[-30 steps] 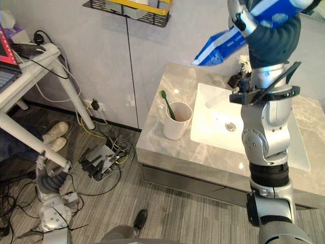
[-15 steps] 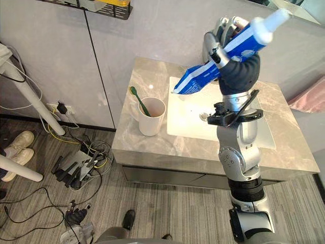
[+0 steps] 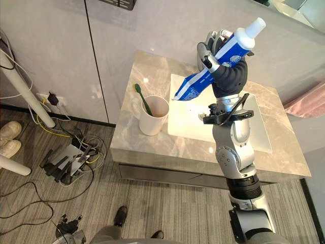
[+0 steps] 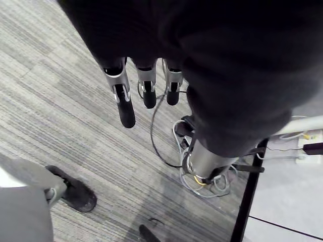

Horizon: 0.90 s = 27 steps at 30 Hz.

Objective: Organize washtable

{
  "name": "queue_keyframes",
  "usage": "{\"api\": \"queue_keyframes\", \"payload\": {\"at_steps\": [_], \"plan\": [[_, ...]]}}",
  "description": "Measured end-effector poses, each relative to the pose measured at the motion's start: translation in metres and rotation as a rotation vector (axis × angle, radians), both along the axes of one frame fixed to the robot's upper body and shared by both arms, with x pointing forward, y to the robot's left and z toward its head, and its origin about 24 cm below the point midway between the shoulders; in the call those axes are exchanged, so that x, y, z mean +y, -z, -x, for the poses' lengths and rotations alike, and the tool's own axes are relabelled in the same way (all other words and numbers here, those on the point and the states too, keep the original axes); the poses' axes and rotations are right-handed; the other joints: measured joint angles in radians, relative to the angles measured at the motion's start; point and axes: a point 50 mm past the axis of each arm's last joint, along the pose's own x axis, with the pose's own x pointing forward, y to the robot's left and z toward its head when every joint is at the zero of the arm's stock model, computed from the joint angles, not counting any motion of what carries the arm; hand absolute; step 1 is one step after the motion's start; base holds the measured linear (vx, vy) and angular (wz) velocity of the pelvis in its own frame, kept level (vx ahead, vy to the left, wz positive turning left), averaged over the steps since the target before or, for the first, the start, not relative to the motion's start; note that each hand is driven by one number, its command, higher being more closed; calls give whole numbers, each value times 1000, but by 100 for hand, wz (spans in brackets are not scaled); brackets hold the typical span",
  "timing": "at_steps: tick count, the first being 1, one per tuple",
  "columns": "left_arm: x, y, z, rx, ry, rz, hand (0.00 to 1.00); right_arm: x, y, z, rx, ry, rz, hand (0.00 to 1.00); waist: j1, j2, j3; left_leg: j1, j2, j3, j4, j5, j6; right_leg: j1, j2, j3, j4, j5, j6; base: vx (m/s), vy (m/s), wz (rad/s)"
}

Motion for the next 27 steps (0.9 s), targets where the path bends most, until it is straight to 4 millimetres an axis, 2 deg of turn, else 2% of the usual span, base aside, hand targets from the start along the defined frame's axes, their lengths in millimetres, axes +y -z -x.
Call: {"api": "queue_keyframes", "payload": {"at_steps": [8, 18, 23, 27], "plan": [[5, -3, -11, -34, -4, -6, 0, -2, 4, -4, 27, 10, 6, 100, 0, -22, 26, -3, 1, -3, 3, -2, -1, -4, -2, 0, 8, 0, 0, 8, 6, 1], [9, -3, -12, -30, -6, -10, 0, 4, 7, -5, 40, -32, 19, 100, 0, -26, 38, -22, 4, 0, 16, -1, -1, -18, 0, 4, 8, 0, 0, -1, 2, 0], [11, -1, -7, -8, -14, -9, 0, 2, 0, -2, 12, -43, 41, 100, 0, -40, 42, -20, 9, 18, 16, -10, -5, -24, 2, 24, 8, 0, 0, -11, 16, -11], [11, 0, -6, -6, -23, -6, 0, 6, -10, 7, -48, -72, 33, 100, -1, -41, 42, -21, 19, 32, 16, -10, -5, -37, 7, 39, 19, 1, 0, 1, 9, -12]]}}
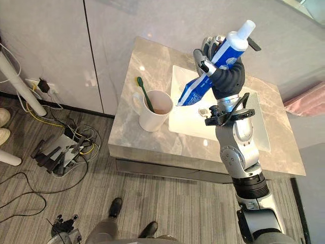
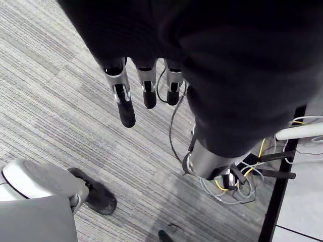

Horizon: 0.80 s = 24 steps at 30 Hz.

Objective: Organize washtable

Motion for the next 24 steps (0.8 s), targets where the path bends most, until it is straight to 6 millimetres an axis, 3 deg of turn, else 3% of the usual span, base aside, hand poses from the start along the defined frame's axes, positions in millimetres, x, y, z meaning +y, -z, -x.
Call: {"api": "queue_keyframes", "payload": {"at_steps": [7, 24], "plan": [[1, -2, -6, -19, -4, -2, 0, 6, -16, 3, -71, -30, -10, 100, 2, 0, 0, 2, 19, 13, 0, 0, -1, -6, 17, 13, 0, 10, -14, 6, 1, -8], [0, -1, -4, -35, -33, 18, 0, 14, -10, 2, -46, -61, 8, 100, 20, -13, 2, -30, 16, -46, 1, 9, -10, -7, 26, -32, -12, 10, -14, 21, 9, 10]]}}
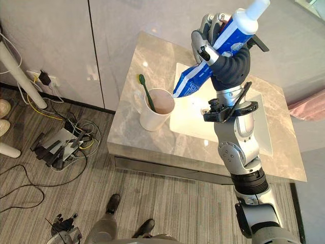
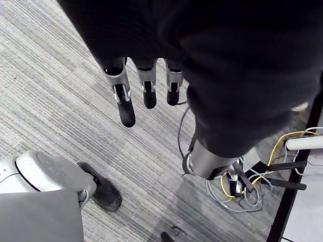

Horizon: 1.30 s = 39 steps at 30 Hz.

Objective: Organize washtable

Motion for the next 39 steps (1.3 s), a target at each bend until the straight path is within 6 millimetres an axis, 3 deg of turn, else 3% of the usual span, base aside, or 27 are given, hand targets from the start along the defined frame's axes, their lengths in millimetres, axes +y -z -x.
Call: {"api": "queue_keyframes", "payload": {"at_steps": [17, 34, 39], "plan": [[-2, -1, -5, -15, 10, 7, 0, 12, 19, -1, 77, -55, 32, 100, 1, -28, 17, -9, 2, -6, 0, 0, 0, -7, 1, -10, 5, 0, 0, 0, 3, 1], [-5, 0, -7, -37, -1, 30, 0, 12, 18, 0, 73, -79, 23, 100, 8, -25, 27, -31, 3, -12, 7, -1, 0, -26, 1, -14, 13, 0, 0, 0, 1, 0], [-5, 0, -7, -39, -1, 30, 0, 12, 16, 0, 63, -82, 22, 100, 10, -13, 41, -40, 1, -25, 15, -1, 0, -26, 1, -28, 15, 0, 0, -1, 17, 7]]}}
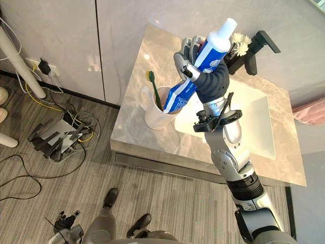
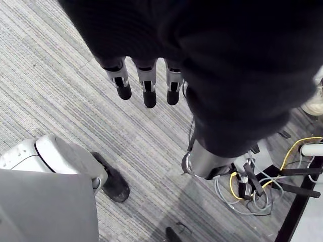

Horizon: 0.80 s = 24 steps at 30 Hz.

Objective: Organize washtable

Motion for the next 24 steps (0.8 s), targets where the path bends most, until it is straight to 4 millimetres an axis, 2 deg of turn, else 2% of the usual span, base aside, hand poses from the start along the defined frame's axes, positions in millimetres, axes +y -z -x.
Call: {"api": "queue_keyframes", "payload": {"at_steps": [16, 24], "plan": [[0, -7, -9, -60, 15, -28, 0, -2, 4, -7, 31, 40, 7, 100, 7, 32, 42, -45, -16, -31, 21, 1, 0, -19, -5, -36, -7, 0, 0, 1, 20, 6], [-9, -4, -11, -67, 16, 1, 0, -7, 2, -7, 19, 62, 43, 100, 14, 36, 45, -47, -18, -35, 21, 1, 0, -18, -5, -42, -8, -1, 0, -6, 27, 2]]}}
